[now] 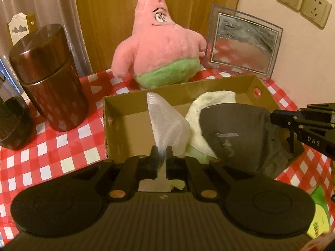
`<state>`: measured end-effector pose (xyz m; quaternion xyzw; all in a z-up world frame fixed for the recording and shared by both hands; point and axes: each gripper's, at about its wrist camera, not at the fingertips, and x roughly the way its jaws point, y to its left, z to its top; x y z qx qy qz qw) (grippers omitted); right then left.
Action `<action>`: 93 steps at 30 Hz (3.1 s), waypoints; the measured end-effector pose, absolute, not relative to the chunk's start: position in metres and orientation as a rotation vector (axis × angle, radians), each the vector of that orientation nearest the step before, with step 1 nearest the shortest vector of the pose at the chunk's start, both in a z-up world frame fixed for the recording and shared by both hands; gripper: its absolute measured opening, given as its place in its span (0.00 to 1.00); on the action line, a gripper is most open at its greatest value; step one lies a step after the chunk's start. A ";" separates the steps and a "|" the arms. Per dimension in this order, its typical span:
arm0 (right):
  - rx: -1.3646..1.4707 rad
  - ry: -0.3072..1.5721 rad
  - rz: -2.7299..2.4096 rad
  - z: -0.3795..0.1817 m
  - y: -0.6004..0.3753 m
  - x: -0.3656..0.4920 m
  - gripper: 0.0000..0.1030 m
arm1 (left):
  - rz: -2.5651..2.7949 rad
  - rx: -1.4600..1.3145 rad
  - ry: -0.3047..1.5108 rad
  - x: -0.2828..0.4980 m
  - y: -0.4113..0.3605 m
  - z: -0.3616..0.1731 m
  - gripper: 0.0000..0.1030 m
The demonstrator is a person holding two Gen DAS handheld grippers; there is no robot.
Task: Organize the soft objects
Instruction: 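Open the left gripper to drop the mesh pouch while the right gripper lowers the mask, then open the right gripper to release the black mask into the box, then move both grippers back from the box toward the remaining pile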
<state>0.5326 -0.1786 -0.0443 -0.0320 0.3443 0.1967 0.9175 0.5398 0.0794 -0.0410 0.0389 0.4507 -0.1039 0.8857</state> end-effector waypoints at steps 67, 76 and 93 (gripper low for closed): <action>0.105 0.654 0.484 0.049 -0.228 0.194 0.62 | 0.052 -0.185 0.722 0.152 0.077 0.059 0.67; 0.095 0.667 0.483 0.044 -0.224 0.191 0.62 | 0.064 -0.172 0.739 0.146 0.078 0.054 0.68; 0.029 0.655 0.552 0.033 -0.197 0.211 0.62 | 0.060 -0.111 0.744 0.162 0.079 0.048 0.69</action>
